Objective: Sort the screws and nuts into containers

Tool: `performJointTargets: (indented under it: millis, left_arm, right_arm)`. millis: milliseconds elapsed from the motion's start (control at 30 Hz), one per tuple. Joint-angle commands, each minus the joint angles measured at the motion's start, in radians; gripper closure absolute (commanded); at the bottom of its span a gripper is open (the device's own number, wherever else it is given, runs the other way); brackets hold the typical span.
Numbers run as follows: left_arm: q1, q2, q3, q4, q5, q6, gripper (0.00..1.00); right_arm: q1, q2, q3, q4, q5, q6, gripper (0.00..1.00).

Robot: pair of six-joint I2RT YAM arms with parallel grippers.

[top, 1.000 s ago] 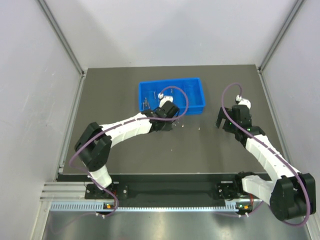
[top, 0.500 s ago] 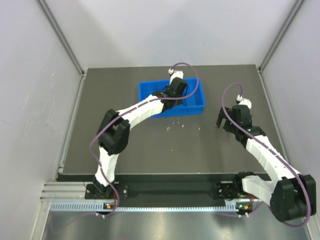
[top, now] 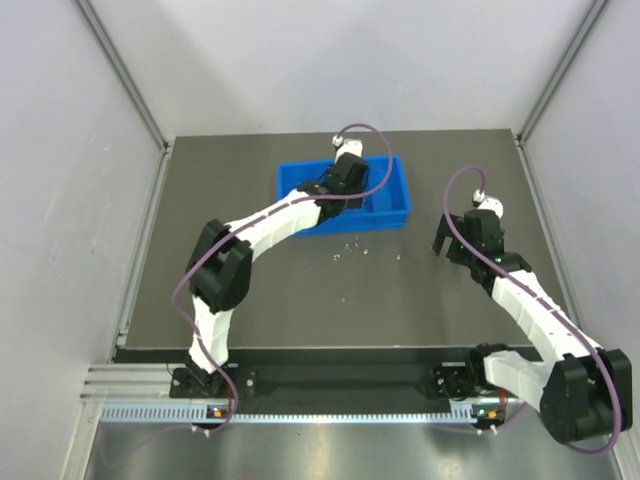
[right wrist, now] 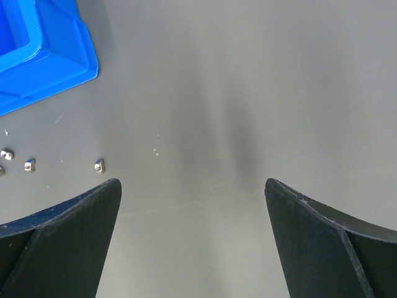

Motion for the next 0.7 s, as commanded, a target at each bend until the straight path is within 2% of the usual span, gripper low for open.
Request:
performJointTargets:
  millis: [0, 167, 300, 467, 667]
  left_arm:
    - [-0.004, -0.223, -0.09, 0.05, 0.038, 0.014, 0.57]
    - [-0.033, -0.421, -0.351, 0.033, 0.081, -0.015, 0.57]
    - [-0.081, -0.516, -0.474, -0.001, 0.086, -0.085, 0.56]
    - [-0.098, -0.493, -0.578, -0.004, 0.055, -0.159, 0.56]
    - [-0.101, -0.366, -0.508, -0.047, 0.038, -0.172, 0.52]
  right_arm:
    - [-0.008, -0.033, 0.007, 0.013, 0.011, -0.003, 0.0]
    - [-0.011, -0.045, 0.006, 0.014, 0.017, 0.0, 0.0]
    - [-0.013, -0.039, 0.006, 0.02, 0.01, 0.003, 0.0]
    - [-0.011, -0.028, 0.012, 0.017, -0.009, 0.002, 0.0]
    - [-0.011, -0.045, 0.013, 0.005, 0.007, -0.003, 0.0]
